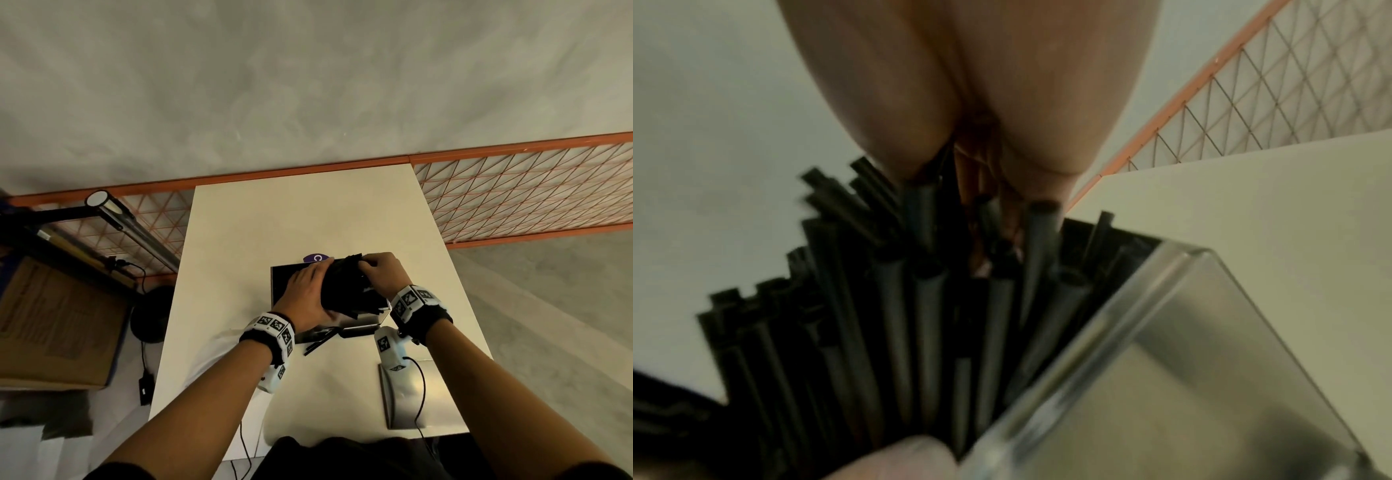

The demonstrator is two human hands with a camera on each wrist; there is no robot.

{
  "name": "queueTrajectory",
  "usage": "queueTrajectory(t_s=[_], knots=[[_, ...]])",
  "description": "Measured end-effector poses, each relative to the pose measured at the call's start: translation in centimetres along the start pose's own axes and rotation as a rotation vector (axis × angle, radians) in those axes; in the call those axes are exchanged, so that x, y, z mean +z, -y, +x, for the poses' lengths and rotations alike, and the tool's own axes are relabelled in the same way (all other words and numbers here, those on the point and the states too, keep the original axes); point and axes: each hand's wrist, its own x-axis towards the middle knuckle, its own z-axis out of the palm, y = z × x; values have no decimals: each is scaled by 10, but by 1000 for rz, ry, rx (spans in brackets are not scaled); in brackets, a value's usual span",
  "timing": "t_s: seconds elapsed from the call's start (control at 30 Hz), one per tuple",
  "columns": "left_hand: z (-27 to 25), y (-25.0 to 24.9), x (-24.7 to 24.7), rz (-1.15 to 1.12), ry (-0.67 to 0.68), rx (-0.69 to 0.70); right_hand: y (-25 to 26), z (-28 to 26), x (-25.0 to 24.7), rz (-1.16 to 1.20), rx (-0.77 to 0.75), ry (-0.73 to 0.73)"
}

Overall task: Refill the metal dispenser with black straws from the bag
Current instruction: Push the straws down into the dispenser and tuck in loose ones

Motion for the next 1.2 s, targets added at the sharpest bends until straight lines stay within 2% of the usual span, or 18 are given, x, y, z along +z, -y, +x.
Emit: queueTrajectory(t_s=[0.1,0.2,0.3,0.4,0.47,0.7,0.97,1.2], knots=[[7,-10,-9,-44,-29,4,0,6,-8,193,26,-5],[15,-18,-16,27,-14,18,-5,13,-10,310,141,-19],[21,-23,-14,143,52,31,-11,18,-4,271,246,-19],[23,-23,-9,198,85,1,-10,11,-3,73,219,-83],[24,-22,-7,188,108,-13,-7,3,-8,25,177,-159],[35,-13,-16,-60,288,-64,1,-19,6,43,87,-79],[44,-14,-25,-104,386,-117,0,-13,8,134,110,-88],[53,-25,-29,6,344,-122,-3,-15,4,185,24,-174]])
